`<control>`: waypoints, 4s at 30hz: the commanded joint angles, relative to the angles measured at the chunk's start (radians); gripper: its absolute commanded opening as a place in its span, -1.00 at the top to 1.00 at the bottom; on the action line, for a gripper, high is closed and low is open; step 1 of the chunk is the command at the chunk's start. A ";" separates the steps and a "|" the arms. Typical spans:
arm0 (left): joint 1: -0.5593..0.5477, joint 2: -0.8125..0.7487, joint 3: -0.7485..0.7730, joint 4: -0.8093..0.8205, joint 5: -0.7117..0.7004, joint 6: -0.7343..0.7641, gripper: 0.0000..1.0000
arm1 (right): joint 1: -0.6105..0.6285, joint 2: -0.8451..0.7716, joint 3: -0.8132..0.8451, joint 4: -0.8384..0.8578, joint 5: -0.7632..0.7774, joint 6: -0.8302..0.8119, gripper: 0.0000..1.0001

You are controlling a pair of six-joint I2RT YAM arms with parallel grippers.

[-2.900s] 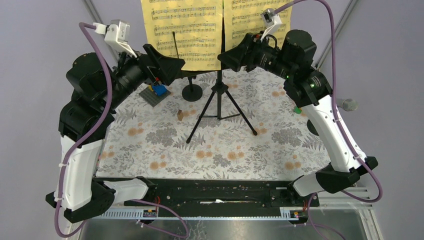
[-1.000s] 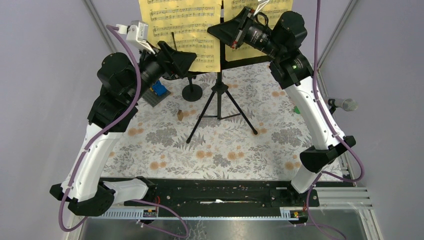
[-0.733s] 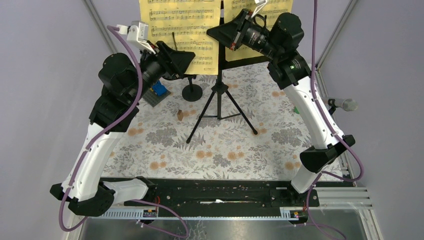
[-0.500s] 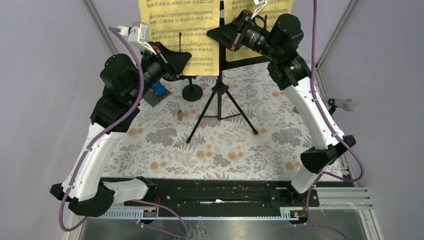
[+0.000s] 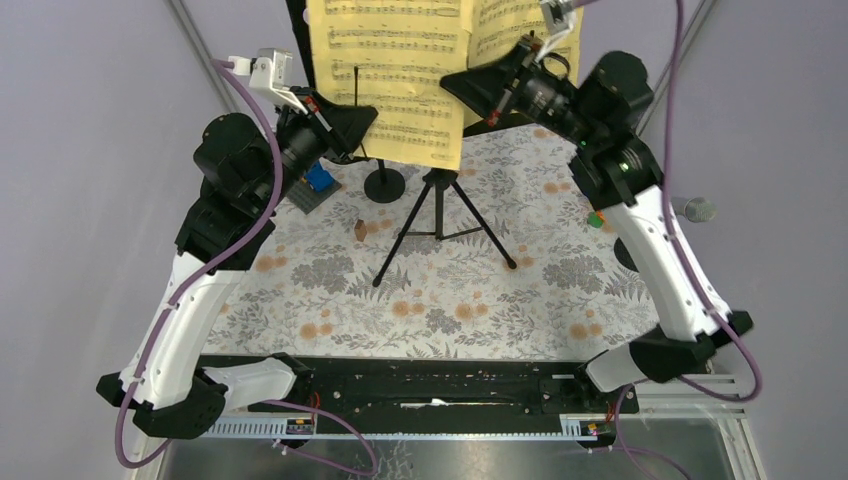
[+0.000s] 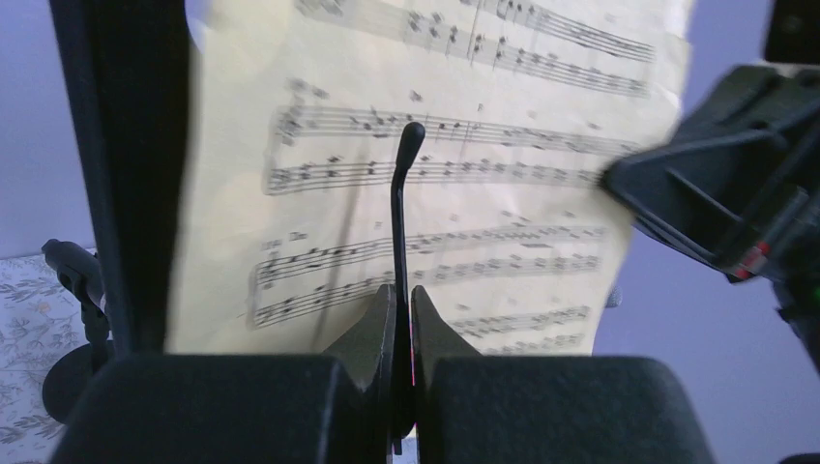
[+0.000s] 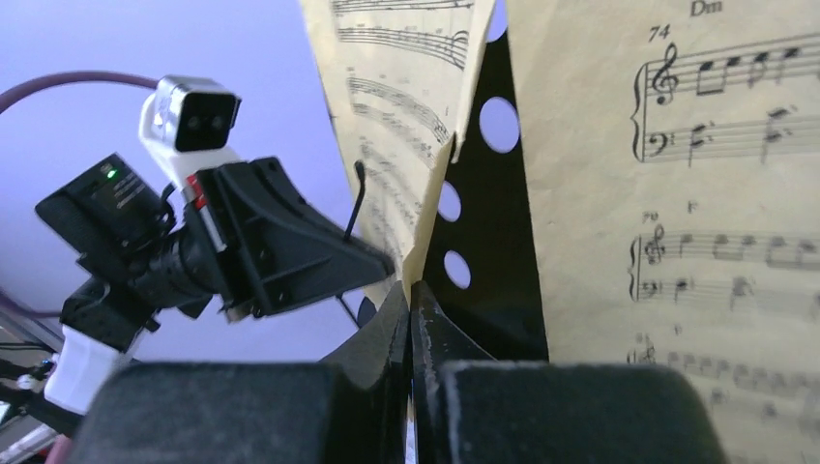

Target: Pack up the instrument practice props

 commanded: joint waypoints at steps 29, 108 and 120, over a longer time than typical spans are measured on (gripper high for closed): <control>-0.004 -0.083 -0.045 0.039 0.021 0.037 0.15 | -0.006 -1.034 -1.095 -0.446 0.757 -0.044 1.00; -0.126 -0.001 0.275 -0.225 0.022 0.185 -0.83 | -0.474 -0.826 -0.736 -0.534 0.591 -0.300 -0.88; -0.127 -0.011 0.374 -0.297 -0.187 0.156 -0.89 | -0.474 -0.820 -0.693 -0.538 0.572 -0.304 -0.89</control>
